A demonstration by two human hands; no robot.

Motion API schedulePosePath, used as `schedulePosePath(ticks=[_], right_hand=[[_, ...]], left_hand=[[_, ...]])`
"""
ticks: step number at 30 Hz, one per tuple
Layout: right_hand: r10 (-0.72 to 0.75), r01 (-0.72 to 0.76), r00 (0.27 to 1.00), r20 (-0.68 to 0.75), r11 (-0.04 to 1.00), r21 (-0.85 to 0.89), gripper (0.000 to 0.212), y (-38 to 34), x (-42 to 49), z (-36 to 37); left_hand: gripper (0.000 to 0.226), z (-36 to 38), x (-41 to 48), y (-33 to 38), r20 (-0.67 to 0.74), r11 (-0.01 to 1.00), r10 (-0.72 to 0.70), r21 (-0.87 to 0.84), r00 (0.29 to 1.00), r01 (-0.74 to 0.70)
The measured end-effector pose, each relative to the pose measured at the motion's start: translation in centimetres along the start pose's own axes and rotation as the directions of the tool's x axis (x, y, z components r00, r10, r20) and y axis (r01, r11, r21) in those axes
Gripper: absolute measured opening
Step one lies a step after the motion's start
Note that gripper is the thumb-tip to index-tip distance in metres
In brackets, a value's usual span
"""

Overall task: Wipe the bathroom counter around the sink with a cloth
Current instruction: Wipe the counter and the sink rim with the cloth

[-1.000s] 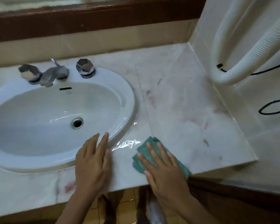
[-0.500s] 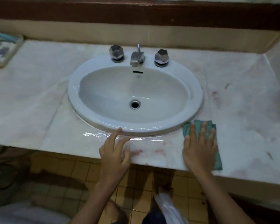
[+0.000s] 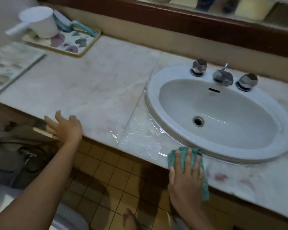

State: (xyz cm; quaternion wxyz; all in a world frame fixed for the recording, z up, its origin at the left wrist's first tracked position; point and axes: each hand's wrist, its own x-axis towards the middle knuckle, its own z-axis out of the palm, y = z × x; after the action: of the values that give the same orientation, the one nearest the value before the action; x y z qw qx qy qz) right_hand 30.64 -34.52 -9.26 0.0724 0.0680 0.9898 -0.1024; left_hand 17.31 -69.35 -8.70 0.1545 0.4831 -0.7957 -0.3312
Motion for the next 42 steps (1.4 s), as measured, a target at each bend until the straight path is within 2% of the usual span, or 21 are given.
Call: schedulePosePath(ticks=[1,5,10,15,19,22,24,26,27,28,29,30,32,34,38,40,42], right_hand=[[-0.053,0.053,0.999,-0.004,0.998,-0.029,0.060,-1.2,0.4,0.5],[-0.218,0.219,0.976,0.025,0.971,-0.093,0.057,-4.8,3.6,0.7],[-0.351,0.352,0.936,0.027,0.933,-0.074,0.056,-10.5,9.1,0.1],[-0.264,0.264,0.964,-0.012,0.964,-0.045,0.059,-17.1,15.4,0.7],[-0.176,0.176,0.984,0.002,0.984,-0.018,0.057,-22.4,20.4,0.7],[-0.236,0.236,0.972,0.008,0.971,0.043,0.057,-26.8,19.3,2.0],[-0.421,0.420,0.907,0.000,0.905,0.060,0.056,-29.4,15.3,3.4],[-0.630,0.629,0.776,0.032,0.776,0.045,0.054,-29.4,11.3,3.9],[-0.696,0.696,0.715,0.058,0.718,0.033,0.054,-28.3,10.8,3.5],[-0.723,0.723,0.686,0.083,0.690,0.039,0.053,-26.7,11.6,2.9],[-0.706,0.706,0.704,0.078,0.708,0.025,0.053,-24.8,13.1,2.3],[-0.650,0.651,0.758,0.051,0.759,-0.011,0.054,-23.0,15.2,1.7],[-0.444,0.442,0.896,-0.020,0.894,-0.070,0.055,-21.1,21.0,0.5],[-0.259,0.252,0.964,-0.065,0.963,-0.093,0.057,-22.3,27.1,-0.1],[-0.071,0.071,0.998,0.000,0.997,-0.009,0.057,-29.7,35.4,-0.4],[-0.102,0.103,0.995,0.015,0.995,-0.005,0.057,-33.6,36.5,0.2],[-0.200,0.200,0.980,-0.011,0.979,-0.035,0.057,-37.4,33.6,1.9]], left_hand=[[0.048,0.3,0.6,0.0,0.022,0.999,-0.035,-0.024,0.999,0.036],[0.046,1.2,0.2,-0.2,0.021,0.990,0.020,-0.138,1.000,-0.017],[0.035,1.8,0.9,-0.3,-0.001,0.979,0.024,-0.204,1.000,-0.023],[0.032,1.5,0.9,-0.2,-0.017,0.964,0.039,-0.261,0.999,-0.042],[0.033,0.6,1.1,-0.9,0.058,0.975,0.069,-0.216,0.996,-0.055],[0.025,-0.5,1.8,-2.2,0.069,0.990,0.060,-0.130,0.996,-0.051],[0.015,-1.6,3.1,-2.8,-0.003,0.994,0.054,-0.093,0.999,-0.054],[0.014,-3.0,5.5,-2.6,-0.075,0.994,0.039,-0.101,0.996,-0.047],[0.015,-3.7,7.0,-2.4,-0.089,0.994,0.047,-0.092,0.995,-0.055],[0.016,-4.5,8.6,-2.1,-0.091,0.995,0.061,-0.073,0.994,-0.068],[0.017,-5.1,10.3,-2.0,-0.083,0.994,0.090,-0.047,0.993,-0.094],[0.019,-5.6,12.1,-2.0,-0.064,0.991,0.131,-0.016,0.989,-0.132],[0.021,-6.1,15.4,-2.1,-0.027,0.973,0.230,0.037,0.973,-0.229],[0.022,-6.1,18.2,-2.3,-0.005,0.955,0.292,0.060,0.957,-0.291],[0.022,-5.7,21.7,-2.3,-0.013,0.950,0.307,0.070,0.952,-0.305],[0.023,-5.5,22.7,-2.6,-0.009,0.938,0.337,0.087,0.942,-0.335],[0.024,-5.4,23.6,-3.1,-0.006,0.921,0.377,0.108,0.926,-0.374]])
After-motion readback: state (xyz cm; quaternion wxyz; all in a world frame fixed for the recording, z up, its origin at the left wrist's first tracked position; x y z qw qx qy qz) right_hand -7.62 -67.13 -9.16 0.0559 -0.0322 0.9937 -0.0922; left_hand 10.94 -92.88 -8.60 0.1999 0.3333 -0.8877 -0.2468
